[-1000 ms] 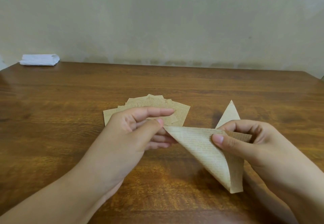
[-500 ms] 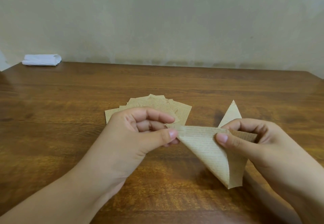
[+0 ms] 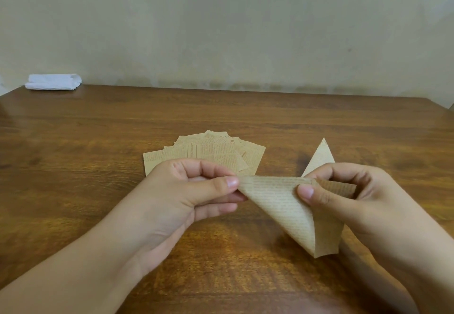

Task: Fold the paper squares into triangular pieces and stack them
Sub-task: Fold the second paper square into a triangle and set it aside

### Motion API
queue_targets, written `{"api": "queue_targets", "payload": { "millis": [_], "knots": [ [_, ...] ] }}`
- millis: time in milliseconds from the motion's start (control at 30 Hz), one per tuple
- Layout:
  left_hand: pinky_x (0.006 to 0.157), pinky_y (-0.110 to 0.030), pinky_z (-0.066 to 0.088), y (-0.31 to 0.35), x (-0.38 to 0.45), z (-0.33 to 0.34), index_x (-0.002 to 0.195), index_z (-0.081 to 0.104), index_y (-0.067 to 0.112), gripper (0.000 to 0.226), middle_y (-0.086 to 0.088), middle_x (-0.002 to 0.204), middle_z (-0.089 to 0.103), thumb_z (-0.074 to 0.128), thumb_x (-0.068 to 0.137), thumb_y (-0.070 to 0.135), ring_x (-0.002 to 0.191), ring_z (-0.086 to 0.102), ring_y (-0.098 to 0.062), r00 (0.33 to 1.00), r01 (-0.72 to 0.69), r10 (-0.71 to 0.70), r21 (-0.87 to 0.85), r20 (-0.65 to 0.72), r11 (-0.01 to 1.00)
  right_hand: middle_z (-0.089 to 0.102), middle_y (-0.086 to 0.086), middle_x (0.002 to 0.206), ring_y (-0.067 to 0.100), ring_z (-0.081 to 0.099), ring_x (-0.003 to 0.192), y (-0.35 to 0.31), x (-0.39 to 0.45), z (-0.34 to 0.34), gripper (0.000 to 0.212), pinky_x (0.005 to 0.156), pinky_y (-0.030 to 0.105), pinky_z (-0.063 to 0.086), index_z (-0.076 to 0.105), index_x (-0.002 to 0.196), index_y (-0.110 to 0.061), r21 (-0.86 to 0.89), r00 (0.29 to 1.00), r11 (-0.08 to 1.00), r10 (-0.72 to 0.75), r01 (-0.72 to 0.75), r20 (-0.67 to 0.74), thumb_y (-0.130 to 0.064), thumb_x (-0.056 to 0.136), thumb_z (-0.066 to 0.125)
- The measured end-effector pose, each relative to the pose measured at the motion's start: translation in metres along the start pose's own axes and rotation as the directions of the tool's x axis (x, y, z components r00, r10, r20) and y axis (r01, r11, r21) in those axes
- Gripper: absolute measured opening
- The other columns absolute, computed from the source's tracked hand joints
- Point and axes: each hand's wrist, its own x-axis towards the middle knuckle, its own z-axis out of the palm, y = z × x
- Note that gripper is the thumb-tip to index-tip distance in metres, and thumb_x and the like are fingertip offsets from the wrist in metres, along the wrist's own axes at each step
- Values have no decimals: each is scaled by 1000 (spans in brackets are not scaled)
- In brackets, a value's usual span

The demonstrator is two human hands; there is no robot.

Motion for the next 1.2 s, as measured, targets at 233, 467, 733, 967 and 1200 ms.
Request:
{"api": "queue_targets", "payload": {
  "millis": [233,467,733,967,1200],
  "knots": [
    [54,-23,57,0,0,-1,55,71,7,5,-18,74,72,71,50,5,62,71,-20,999,33,-33,6,-16,999,66,3,61,8,55,56,1,1,0,26,48,12,38,72,65,-13,-17,999,999,-32,32,8,-37,55,73],
    [56,-24,58,1,1,-2,54,71,7,5,-18,73,72,71,50,6,61,70,-19,999,32,-31,16,-26,999,68,3,64,9,56,58,5,2,-1,36,50,14,38,73,68,-16,-53,1000,998,-31,31,0,-48,58,85],
    [56,-23,58,-3,-1,1,73,65,-3,19,-20,72,71,70,58,7,61,69,-19,994,-44,54,103,-91,994,66,3,59,8,58,50,2,0,2,18,46,13,41,72,64,-11,76,997,996,45,-49,56,-29,61,73],
    [57,-21,55,-6,0,4,69,65,1,7,-16,63,70,71,68,0,56,67,-17,977,-150,178,214,-121,965,68,1,60,9,61,54,6,1,2,14,48,15,43,73,61,-17,71,995,993,87,-91,59,-31,63,71],
    [68,-14,51,-8,-4,5,90,72,35,31,0,74,71,70,74,8,71,68,-10,953,-299,261,357,153,885,66,1,57,7,59,50,3,-1,2,11,45,14,42,71,59,-16,79,994,995,55,-62,92,-26,65,71]
  ]
}}
